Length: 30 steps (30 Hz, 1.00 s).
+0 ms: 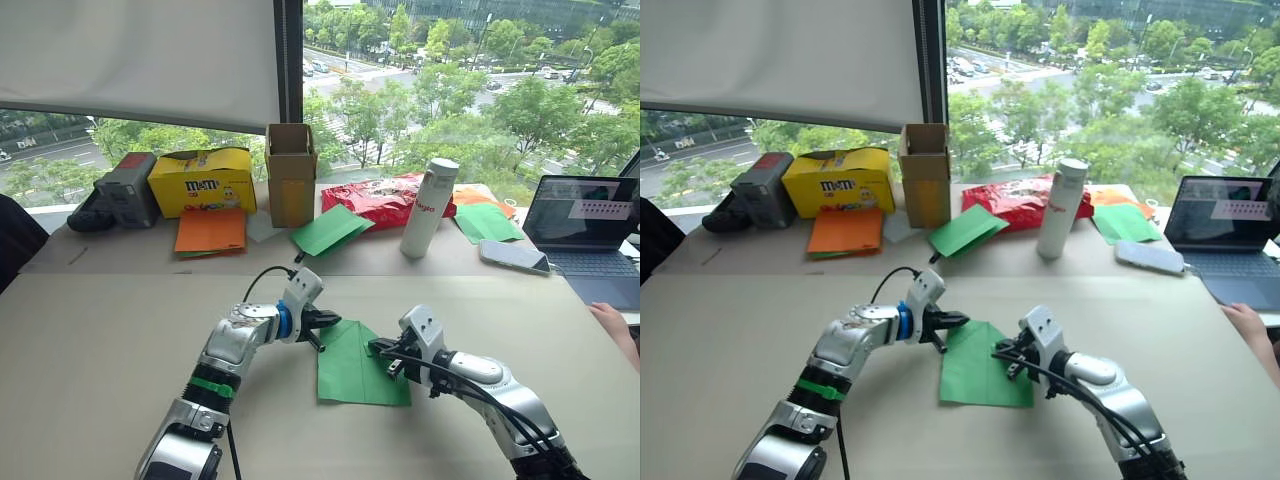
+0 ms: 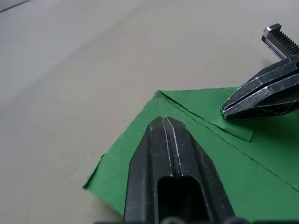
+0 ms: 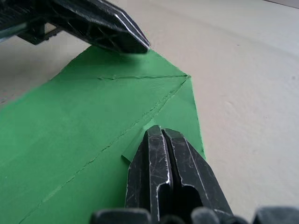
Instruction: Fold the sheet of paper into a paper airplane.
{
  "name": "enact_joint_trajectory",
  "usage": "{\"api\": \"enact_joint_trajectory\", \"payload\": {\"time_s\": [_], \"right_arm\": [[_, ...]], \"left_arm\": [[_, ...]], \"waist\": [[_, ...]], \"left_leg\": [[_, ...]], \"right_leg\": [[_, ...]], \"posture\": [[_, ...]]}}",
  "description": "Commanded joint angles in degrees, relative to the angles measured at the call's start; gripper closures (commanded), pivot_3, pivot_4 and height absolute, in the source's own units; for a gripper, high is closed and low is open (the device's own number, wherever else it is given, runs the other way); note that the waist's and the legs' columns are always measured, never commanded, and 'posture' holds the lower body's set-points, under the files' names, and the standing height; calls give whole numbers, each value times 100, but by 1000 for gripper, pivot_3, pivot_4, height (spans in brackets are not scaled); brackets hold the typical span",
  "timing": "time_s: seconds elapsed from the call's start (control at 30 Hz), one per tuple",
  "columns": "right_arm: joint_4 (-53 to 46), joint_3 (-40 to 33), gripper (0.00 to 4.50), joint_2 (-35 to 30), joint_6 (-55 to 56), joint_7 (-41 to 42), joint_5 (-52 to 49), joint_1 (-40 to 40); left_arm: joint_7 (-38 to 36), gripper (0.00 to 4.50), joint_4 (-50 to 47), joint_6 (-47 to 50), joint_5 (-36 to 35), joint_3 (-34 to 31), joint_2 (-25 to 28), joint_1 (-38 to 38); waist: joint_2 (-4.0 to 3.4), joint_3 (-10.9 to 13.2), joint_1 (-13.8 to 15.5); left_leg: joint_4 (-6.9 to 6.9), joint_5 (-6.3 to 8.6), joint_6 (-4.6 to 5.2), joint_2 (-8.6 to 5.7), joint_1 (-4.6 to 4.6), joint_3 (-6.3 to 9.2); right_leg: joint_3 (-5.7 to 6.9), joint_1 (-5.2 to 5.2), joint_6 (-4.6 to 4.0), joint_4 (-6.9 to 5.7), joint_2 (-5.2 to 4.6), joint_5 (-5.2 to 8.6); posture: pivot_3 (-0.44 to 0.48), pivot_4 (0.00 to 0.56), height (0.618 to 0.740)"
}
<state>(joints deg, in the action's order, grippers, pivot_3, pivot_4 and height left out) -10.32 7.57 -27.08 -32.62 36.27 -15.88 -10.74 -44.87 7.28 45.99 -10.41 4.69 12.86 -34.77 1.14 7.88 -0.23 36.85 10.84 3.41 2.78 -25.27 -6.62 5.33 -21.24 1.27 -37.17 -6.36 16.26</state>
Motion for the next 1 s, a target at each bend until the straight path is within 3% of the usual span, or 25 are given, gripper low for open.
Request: {"api": "enact_joint_trajectory", "payload": {"time_s": [0.03, 0.17, 0.33, 0.6, 0.9, 1.0], "right_arm": [[330, 180, 4488, -6, -60, 21, 185, 11], [432, 298, 4500, 127, -37, 20, 218, -105], [499, 324, 4500, 209, -30, 45, 252, -194], [413, 180, 4500, 166, -1, -45, 276, -122], [79, -69, 4500, 206, -154, -287, 146, 93], [-95, -254, 4500, 232, -293, -385, -2, 90]], "left_arm": [[585, 4500, -900, 988, -619, -1128, 131, 163], [1041, 3378, -1568, 2100, -1214, -1974, 91, 571], [1315, 1733, -1974, 2706, -1582, -1722, -207, 913], [1815, 1733, -1504, 2715, -1795, -1577, -815, 755], [1884, 4473, -990, 2161, -1736, -1178, -878, 507], [1804, 4473, -948, 1914, -1671, -896, -800, 464]], "waist": [[0, 0, -16], [0, 0, -47], [2, 1, -2], [3, 0, -3], [4, 1, 47], [3, 1, 65]], "left_leg": [[0, 0, 0, 0, 1, 0], [-4, -6, -11, 1, 10, 3], [-4, -12, -22, -4, 10, 4], [-7, -13, -25, -6, 10, 3], [-8, -12, -23, -12, 9, 1], [-8, -12, -24, -13, 9, 0]], "right_leg": [[0, 2, 0, 1, 0, 0], [1, 8, 1, -1, 2, 1], [7, 10, 1, -2, -2, 0], [1, 9, -1, -3, 0, -1], [1, 9, -1, 1, -8, -1], [-1, 9, -1, 2, -10, -1]], "posture": [[0, 150, 740], [0, 150, 740], [0, 150, 740], [0, 150, 740], [0, 150, 740], [0, 150, 740]]}}
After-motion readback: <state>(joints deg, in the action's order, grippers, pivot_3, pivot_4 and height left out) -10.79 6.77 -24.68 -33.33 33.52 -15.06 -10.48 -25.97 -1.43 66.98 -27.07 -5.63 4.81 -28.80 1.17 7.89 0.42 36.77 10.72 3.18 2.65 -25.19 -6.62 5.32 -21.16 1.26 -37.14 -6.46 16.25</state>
